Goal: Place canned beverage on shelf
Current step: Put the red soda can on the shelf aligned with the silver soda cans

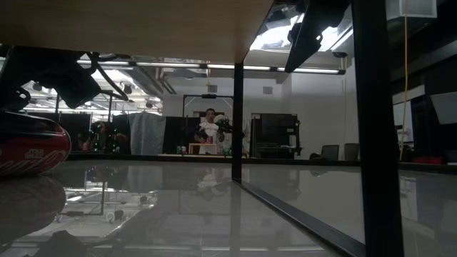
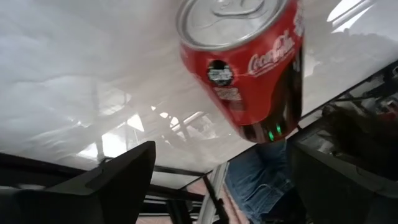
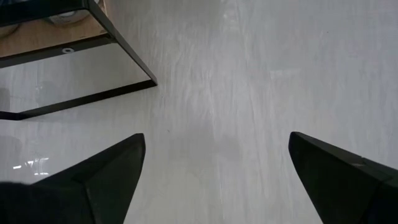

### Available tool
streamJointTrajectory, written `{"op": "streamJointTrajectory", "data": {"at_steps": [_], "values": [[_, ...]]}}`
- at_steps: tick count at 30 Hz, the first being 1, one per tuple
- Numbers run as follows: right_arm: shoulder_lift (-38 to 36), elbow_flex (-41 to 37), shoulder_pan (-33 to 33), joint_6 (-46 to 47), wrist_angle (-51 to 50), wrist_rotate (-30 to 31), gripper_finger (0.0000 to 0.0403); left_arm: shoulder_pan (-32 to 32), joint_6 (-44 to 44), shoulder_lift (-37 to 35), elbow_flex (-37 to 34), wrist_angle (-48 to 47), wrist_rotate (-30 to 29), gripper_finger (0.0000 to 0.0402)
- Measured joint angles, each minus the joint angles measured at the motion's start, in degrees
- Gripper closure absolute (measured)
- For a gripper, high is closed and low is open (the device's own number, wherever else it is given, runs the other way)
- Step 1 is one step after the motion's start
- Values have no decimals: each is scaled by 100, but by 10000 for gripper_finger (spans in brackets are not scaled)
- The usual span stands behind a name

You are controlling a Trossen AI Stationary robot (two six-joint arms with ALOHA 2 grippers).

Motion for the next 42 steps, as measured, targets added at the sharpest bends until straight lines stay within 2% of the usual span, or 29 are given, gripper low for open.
{"op": "streamJointTrajectory", "data": {"at_steps": [5,19,31,42], "values": [[0,0,0,0,2,0,17,-122,-558,0,0,257,-78,49],[0,0,0,0,2,0,17,-532,-1854,0,0,613,-785,49],[0,0,0,0,2,0,17,-769,-1919,61,2,581,-1547,49],[0,1,0,2,2,0,17,-833,-1892,694,4,603,-1715,49]]}}
